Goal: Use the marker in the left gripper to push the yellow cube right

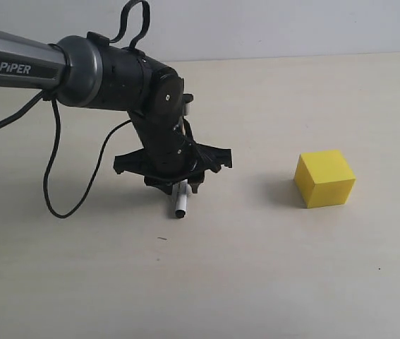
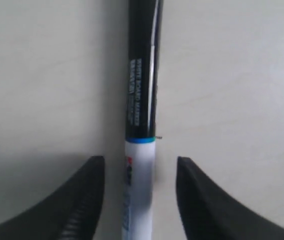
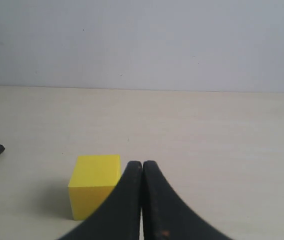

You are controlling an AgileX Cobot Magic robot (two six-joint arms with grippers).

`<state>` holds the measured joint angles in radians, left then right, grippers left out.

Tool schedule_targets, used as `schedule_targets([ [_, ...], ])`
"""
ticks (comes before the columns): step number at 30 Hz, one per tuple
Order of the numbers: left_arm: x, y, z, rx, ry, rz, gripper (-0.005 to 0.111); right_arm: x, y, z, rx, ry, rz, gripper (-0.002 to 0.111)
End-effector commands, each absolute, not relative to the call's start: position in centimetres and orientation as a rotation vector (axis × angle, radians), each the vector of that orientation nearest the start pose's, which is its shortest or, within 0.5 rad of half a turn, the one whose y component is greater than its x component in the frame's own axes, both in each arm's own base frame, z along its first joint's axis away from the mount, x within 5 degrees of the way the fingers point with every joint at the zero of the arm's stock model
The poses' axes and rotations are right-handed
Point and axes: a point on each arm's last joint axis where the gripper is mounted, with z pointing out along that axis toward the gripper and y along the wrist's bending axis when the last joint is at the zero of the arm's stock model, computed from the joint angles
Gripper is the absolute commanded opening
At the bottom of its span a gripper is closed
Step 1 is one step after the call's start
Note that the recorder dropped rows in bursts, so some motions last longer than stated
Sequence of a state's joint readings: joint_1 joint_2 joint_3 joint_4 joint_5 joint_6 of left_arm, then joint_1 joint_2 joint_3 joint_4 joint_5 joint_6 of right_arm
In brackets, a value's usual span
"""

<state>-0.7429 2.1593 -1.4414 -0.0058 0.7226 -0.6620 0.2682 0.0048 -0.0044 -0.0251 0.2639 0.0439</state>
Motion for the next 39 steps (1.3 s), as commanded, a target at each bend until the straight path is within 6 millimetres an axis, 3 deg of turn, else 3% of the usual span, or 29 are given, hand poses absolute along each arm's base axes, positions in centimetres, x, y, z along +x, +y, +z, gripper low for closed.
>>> schedule_targets([
  [1, 31.4, -28.9, 12.4, 0.135, 2.937, -0.249, 0.065, 5.3, 1.4, 19.0, -0.21, 1.734, 0.198, 0.0],
  [6, 31.4, -28.8, 13.3, 0.191, 2.915, -0.26, 0.07, 5.3, 1.4, 19.0, -0.21, 1.734, 0.198, 0.0],
  [13, 31.2, -28.6, 17.8, 0.342, 2.797, -0.323, 0.067, 5.3, 1.4, 19.0, -0.21, 1.734, 0.198, 0.0],
  [14, 31.1, -28.5, 18.6, 0.357, 2.777, -0.335, 0.062, 5.3, 1.4, 19.0, -0.21, 1.734, 0.198, 0.0],
  [16, 30.7, -28.2, 21.0, 0.397, 2.728, -0.357, 0.038, 5.3, 1.4, 19.0, -0.21, 1.734, 0.198, 0.0],
  [17, 30.2, -27.8, 22.7, 0.425, 2.701, -0.367, 0.015, 5.3, 1.4, 19.0, -0.21, 1.734, 0.198, 0.0],
  [18, 30.0, -27.5, 23.5, 0.442, 2.687, -0.37, 0.003, 5.3, 1.4, 19.0, -0.21, 1.734, 0.198, 0.0],
  [19, 29.5, -27.1, 25.0, 0.463, 2.657, -0.38, 0.001, 5.3, 1.4, 19.0, -0.21, 1.734, 0.198, 0.0],
  [23, 27.8, -25.4, 30.1, 0.45, 2.505, -0.465, 0.0, 5.3, 1.4, 19.0, -0.21, 1.734, 0.198, 0.0],
  [25, 26.4, -24.1, 31.8, 0.487, 2.421, -0.475, 0.0, 5.3, 1.4, 19.0, -0.21, 1.734, 0.198, 0.0],
  [29, 23.5, -20.6, 34.6, 0.53, 2.198, -0.441, 0.0, 5.3, 1.4, 19.0, -0.21, 1.734, 0.198, 0.0],
  [32, 20.7, -17.9, 36.7, 0.463, 2.046, -0.52, 0.0, 5.3, 1.4, 19.0, -0.209, 1.727, 0.199, 0.0],
  [39, 17.2, -14.5, 39.8, 0.443, 1.947, -0.538, 0.0, 5.3, 1.4, 19.0, -0.209, 1.727, 0.199, 0.0],
])
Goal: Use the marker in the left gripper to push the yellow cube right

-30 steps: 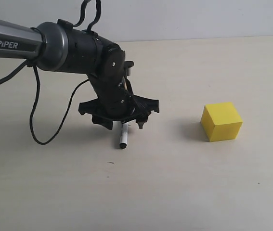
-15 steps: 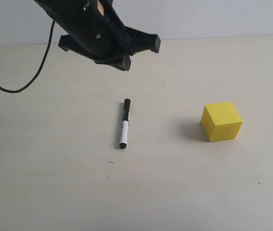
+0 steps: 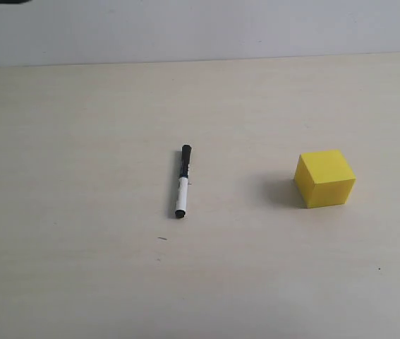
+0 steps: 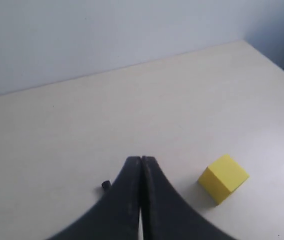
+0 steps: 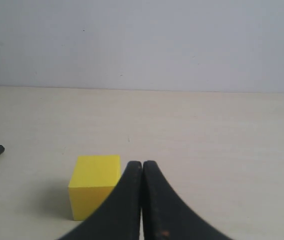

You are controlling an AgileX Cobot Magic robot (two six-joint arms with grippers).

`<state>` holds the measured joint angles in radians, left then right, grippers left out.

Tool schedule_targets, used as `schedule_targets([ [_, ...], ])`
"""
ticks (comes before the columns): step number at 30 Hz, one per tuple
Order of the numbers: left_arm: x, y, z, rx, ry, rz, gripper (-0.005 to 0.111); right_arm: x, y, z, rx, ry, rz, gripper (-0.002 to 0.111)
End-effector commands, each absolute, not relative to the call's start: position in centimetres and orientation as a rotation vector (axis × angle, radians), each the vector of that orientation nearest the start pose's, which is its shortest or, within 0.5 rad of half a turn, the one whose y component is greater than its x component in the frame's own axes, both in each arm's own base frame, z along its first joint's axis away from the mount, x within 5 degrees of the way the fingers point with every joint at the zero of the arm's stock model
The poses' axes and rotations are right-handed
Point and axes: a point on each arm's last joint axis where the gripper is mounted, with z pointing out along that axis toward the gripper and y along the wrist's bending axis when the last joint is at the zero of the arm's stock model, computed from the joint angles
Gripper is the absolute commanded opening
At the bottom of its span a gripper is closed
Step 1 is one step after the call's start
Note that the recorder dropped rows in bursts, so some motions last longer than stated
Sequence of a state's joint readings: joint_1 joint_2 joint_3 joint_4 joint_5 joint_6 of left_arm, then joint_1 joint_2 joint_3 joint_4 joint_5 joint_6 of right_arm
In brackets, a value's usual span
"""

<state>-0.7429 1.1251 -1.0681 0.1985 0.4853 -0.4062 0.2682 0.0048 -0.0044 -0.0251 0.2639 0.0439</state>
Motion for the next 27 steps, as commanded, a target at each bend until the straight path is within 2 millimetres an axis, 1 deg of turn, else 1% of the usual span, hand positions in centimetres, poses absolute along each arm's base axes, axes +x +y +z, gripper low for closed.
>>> schedule_targets([
  [1, 16.9, -14.3, 40.2, 0.439, 1.933, -0.544, 0.0, 5.3, 1.4, 19.0, -0.209, 1.727, 0.199, 0.0],
  [7, 15.9, -13.4, 41.2, 0.426, 1.89, -0.562, 0.0, 5.3, 1.4, 19.0, -0.209, 1.727, 0.199, 0.0],
  [20, 15.8, -13.3, 41.3, 0.424, 1.886, -0.564, 0.0, 5.3, 1.4, 19.0, -0.209, 1.727, 0.199, 0.0],
  [22, 15.6, -12.8, 41.6, 0.407, 1.871, -0.562, 0.0, 5.3, 1.4, 19.0, -0.209, 1.727, 0.199, 0.0],
  [24, 15.4, -11.8, 42.2, 0.372, 1.848, -0.553, 0.0, 5.3, 1.4, 19.0, -0.209, 1.727, 0.199, 0.0],
  [27, 14.9, -9.7, 43.1, 0.292, 1.803, -0.522, 0.0, 5.3, 1.4, 19.0, -0.209, 1.727, 0.199, 0.0],
])
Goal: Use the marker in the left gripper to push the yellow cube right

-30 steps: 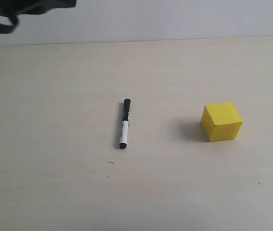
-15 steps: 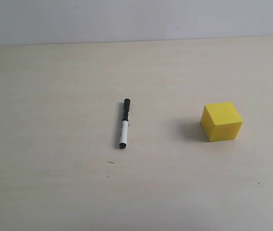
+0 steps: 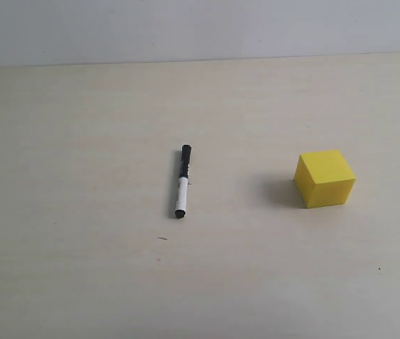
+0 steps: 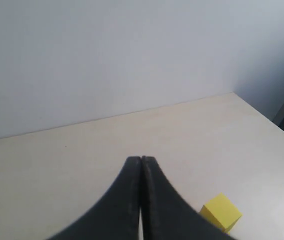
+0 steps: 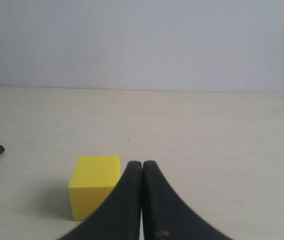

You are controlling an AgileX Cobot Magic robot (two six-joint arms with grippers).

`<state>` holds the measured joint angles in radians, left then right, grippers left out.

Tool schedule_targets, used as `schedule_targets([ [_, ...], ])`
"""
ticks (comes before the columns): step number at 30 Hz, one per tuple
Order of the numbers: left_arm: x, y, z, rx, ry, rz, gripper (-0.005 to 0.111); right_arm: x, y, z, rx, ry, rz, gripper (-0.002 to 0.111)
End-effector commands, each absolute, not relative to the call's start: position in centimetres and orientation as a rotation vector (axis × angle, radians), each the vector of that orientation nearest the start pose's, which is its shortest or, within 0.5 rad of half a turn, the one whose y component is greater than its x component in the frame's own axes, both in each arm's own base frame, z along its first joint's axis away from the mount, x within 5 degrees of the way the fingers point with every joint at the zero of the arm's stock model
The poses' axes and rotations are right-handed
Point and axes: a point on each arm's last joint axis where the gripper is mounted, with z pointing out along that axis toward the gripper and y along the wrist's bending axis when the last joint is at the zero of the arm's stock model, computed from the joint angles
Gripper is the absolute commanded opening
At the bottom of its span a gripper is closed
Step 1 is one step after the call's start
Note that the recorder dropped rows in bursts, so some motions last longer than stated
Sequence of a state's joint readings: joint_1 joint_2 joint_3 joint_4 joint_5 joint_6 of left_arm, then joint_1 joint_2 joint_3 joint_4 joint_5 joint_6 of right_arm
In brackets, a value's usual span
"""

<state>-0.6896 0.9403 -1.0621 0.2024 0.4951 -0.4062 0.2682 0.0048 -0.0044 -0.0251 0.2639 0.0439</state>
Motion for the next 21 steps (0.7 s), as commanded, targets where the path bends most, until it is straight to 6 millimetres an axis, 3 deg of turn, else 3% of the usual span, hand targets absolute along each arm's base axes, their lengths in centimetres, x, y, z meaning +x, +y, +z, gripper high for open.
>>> schedule_targets([
  [1, 14.7, -8.9, 43.5, 0.261, 1.786, -0.507, 0.0, 5.3, 1.4, 19.0, -0.209, 1.727, 0.199, 0.0],
  [9, 12.2, -4.5, 45.4, 0.083, 1.661, -0.413, 0.0, 5.3, 1.4, 19.0, -0.209, 1.727, 0.199, 0.0],
  [21, 10.2, -3.5, 46.2, 0.074, 1.595, -0.427, 0.0, 5.3, 1.4, 19.0, -0.21, 1.729, 0.199, 0.0],
])
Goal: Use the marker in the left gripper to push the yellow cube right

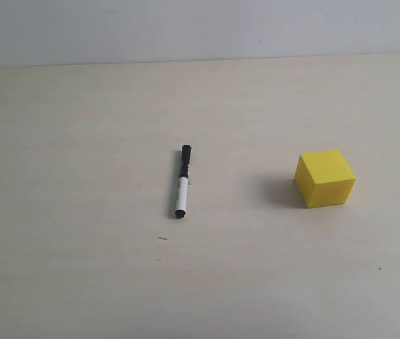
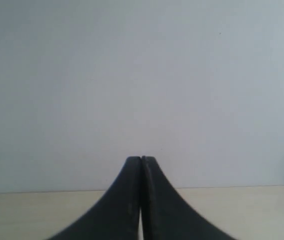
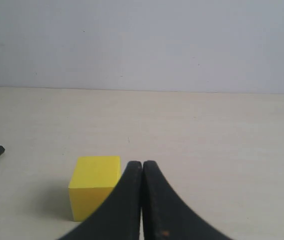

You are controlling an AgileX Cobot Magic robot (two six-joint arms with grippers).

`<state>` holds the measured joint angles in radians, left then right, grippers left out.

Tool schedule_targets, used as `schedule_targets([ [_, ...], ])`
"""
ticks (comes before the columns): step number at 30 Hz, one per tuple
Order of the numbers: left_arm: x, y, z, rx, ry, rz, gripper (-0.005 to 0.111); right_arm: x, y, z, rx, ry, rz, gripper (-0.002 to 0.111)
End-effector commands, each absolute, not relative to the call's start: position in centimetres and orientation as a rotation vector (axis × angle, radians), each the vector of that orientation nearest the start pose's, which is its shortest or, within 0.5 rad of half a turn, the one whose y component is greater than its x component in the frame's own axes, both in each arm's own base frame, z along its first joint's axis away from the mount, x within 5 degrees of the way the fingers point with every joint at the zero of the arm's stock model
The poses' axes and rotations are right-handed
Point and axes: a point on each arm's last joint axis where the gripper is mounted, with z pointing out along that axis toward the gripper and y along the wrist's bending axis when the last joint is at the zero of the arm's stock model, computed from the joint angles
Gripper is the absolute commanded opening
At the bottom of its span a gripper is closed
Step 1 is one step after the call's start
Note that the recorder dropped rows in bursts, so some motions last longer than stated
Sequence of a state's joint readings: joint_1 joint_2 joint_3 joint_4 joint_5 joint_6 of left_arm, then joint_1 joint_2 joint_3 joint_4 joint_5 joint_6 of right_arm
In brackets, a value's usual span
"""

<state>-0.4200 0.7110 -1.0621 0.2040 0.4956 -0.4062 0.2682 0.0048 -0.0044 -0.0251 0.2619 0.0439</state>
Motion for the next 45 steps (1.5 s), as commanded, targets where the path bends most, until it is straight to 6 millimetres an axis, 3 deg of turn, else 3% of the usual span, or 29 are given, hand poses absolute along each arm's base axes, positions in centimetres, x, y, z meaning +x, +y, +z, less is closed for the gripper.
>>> schedule_targets([
  [1, 9.8, -3.4, 46.4, 0.072, 1.582, -0.43, 0.0, 5.3, 1.4, 19.0, -0.21, 1.736, 0.198, 0.0],
  [13, 4.5, -1.0, 47.6, 0.052, 1.417, -0.467, 0.0, 5.3, 1.4, 19.0, -0.21, 1.736, 0.198, 0.0],
  [27, 3.8, 0.1, 47.7, -0.1, 1.382, -0.292, 0.0, 5.3, 1.4, 19.0, -0.21, 1.736, 0.198, 0.0],
  [37, 3.7, 0.2, 47.7, -0.105, 1.379, -0.286, 0.0, 5.3, 1.4, 19.0, -0.21, 1.736, 0.198, 0.0],
  [45, 0.4, 0.9, 46.7, -0.063, 1.337, -0.223, 0.0, 5.3, 1.4, 19.0, -0.21, 1.736, 0.198, 0.0],
])
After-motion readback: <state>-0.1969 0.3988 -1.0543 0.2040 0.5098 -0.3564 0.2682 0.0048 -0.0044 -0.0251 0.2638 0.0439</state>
